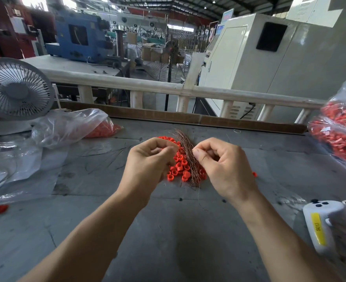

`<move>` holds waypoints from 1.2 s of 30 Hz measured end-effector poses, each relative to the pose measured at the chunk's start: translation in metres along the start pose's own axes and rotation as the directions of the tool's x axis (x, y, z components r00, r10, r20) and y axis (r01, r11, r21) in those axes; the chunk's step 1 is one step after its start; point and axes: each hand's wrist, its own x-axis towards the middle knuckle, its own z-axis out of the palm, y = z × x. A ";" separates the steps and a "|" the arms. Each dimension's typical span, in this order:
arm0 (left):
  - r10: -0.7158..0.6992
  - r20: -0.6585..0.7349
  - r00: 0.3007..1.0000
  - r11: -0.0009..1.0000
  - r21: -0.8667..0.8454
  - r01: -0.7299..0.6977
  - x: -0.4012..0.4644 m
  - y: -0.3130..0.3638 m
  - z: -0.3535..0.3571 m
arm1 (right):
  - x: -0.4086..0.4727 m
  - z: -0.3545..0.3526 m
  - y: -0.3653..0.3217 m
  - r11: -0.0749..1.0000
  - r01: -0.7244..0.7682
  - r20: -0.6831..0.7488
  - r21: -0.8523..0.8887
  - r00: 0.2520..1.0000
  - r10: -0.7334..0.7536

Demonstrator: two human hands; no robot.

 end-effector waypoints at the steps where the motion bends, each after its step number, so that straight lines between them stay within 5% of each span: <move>1: -0.023 -0.004 1.000 0.999 -0.034 0.023 0.002 0.000 -0.002 | 0.001 -0.003 0.002 1.000 -0.008 -0.015 0.011 1.000 0.008; 16: -0.010 0.180 0.984 0.997 -0.074 0.024 0.002 -0.007 0.000 | -0.001 -0.002 -0.004 0.996 0.012 0.010 0.085 1.000 -0.013; 36: 0.024 0.163 0.986 0.996 -0.089 -0.009 0.002 -0.007 0.000 | -0.004 0.005 -0.007 0.994 0.088 0.012 0.059 0.996 -0.089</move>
